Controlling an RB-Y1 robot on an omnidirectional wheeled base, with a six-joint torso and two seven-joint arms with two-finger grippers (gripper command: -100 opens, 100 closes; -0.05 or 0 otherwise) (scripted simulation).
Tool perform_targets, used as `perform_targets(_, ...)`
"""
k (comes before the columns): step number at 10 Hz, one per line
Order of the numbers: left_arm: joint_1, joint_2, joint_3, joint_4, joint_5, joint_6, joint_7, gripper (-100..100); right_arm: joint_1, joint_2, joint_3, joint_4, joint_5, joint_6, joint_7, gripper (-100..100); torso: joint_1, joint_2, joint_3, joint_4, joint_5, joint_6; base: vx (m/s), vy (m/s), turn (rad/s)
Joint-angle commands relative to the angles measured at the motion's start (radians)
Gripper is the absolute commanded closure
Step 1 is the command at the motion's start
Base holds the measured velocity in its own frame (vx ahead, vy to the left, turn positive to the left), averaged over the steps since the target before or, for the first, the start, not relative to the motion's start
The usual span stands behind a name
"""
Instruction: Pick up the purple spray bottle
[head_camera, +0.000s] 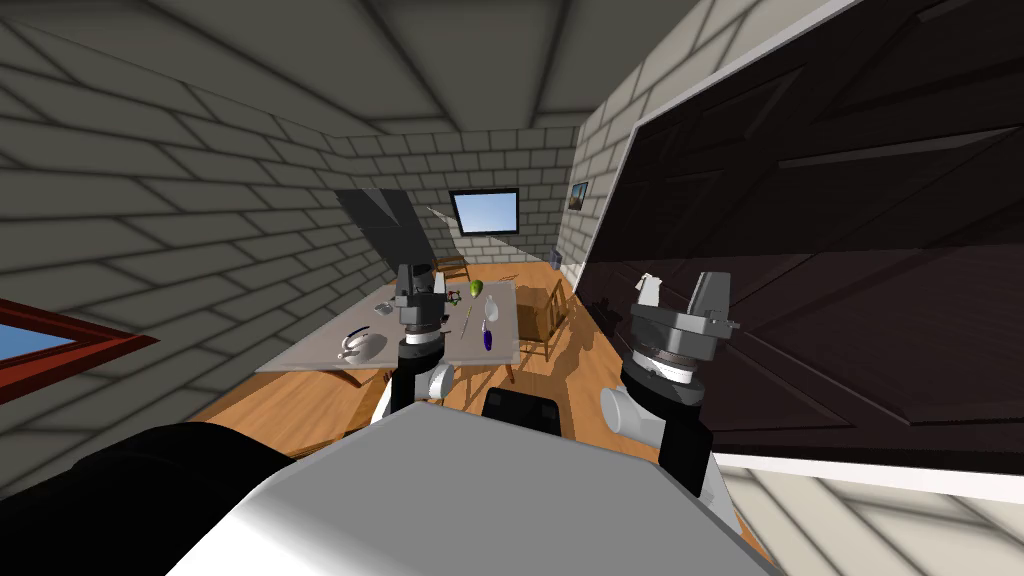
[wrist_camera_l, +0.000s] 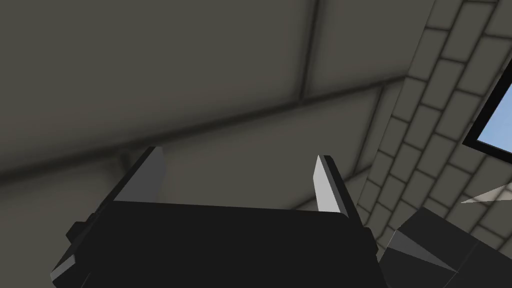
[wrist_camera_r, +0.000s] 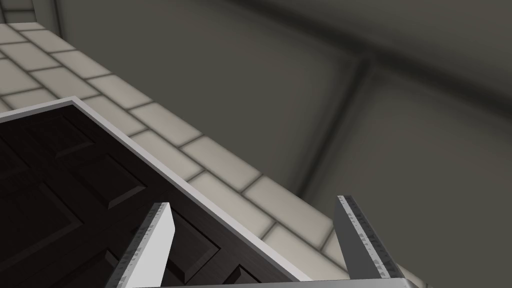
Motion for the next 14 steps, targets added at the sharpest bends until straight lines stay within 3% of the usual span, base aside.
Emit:
perform_targets(1, 0.0, 0.041, -0.002, 0.01, -0.005, 0.006, -0.003, -100, 0.0, 0.0, 0.0, 0.0, 0.0, 0.0, 0.0, 0, 0.0, 0.0, 0.0, 0.0, 0.0, 0.0, -0.008, -0.004, 0.009)
perform_targets(6, -0.004, 0.165, -0.017, 0.095, -0.044, 0.057, -0.029, -100, 0.0, 0.0, 0.0, 0.0, 0.0, 0.0, 0.0, 0, -0.001, 0.003, 0.002, 0.001, 0.0, 0.0, -0.041, -0.009, 0.026)
perform_targets(7, -0.004, 0.165, -0.017, 0.095, -0.044, 0.057, -0.029, -100, 0.0, 0.0, 0.0, 0.0, 0.0, 0.0, 0.0, 0, 0.0, 0.004, 0.002, 0.001, 0.0, 0.0, -0.04, -0.002, 0.011)
perform_targets(12, -0.019, 0.222, -0.043, 0.251, -0.12, 0.144, -0.074, -100, 0.0, 0.0, 0.0, 0.0, 0.0, 0.0, 0.0, 0, -0.001, 0.004, 0.002, 0.001, 0.0, 0.0, -0.057, -0.016, 0.039)
perform_targets(14, -0.025, 0.229, -0.048, 0.281, -0.139, 0.164, -0.085, -100, 0.0, 0.0, 0.0, 0.0, 0.0, 0.0, 0.0, 0, -0.001, 0.003, 0.002, 0.001, 0.0, 0.0, -0.04, -0.023, 0.026)
